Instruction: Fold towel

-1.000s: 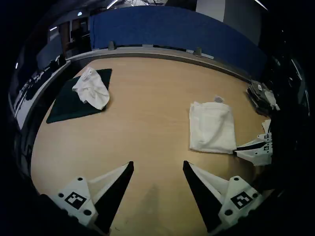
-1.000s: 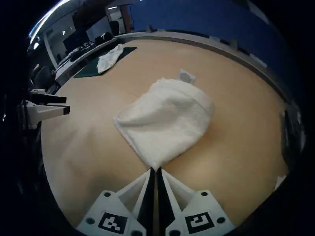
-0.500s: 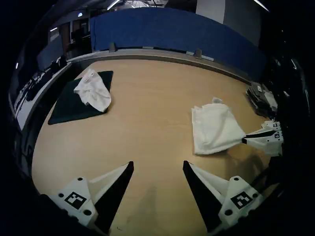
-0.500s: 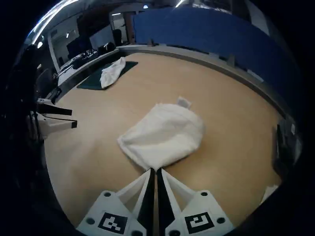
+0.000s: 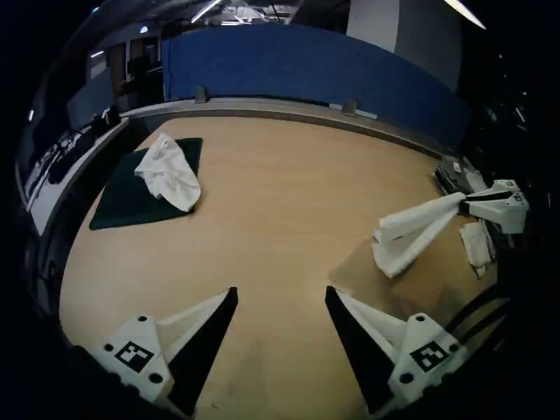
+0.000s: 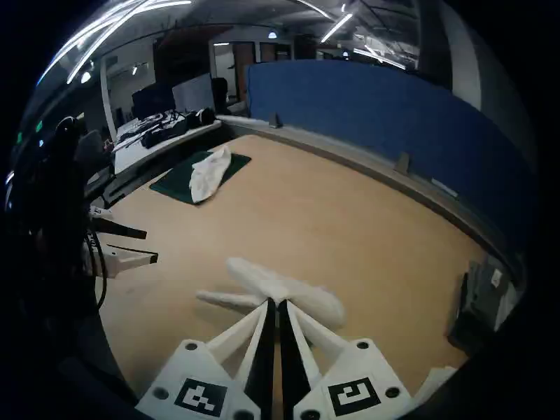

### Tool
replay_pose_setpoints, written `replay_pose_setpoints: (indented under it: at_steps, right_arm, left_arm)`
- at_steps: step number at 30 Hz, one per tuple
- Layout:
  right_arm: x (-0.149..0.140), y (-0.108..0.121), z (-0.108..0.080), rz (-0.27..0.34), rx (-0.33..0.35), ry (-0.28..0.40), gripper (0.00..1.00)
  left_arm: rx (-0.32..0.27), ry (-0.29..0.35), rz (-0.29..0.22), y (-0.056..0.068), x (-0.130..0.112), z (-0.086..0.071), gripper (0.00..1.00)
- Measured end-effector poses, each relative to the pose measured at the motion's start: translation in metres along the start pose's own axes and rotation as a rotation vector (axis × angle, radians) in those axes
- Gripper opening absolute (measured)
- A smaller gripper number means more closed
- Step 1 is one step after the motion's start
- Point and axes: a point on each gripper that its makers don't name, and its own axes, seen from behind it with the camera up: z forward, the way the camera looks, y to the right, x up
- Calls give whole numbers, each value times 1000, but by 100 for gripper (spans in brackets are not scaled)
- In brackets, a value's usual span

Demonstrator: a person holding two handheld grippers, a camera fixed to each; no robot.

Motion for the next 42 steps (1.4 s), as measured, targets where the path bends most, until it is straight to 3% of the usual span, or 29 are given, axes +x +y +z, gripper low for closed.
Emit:
replay_pose_setpoints:
  at_steps: [9,25,33,42]
  right_arm:
    - [30,11,-34,-34,-13,36,4]
    - [38,12,-51,-3,-5,67,4]
    - [35,39,-71,2,-45,68,3]
    - [22,90,-98,10,-113,53,4]
  left_arm:
    - [-9,23,-4,1,11,-9,93]
    - [-11,30,-1,2,15,-16,93]
    - [-15,31,5,8,16,-16,93]
    - [-25,25,23,21,14,-12,93]
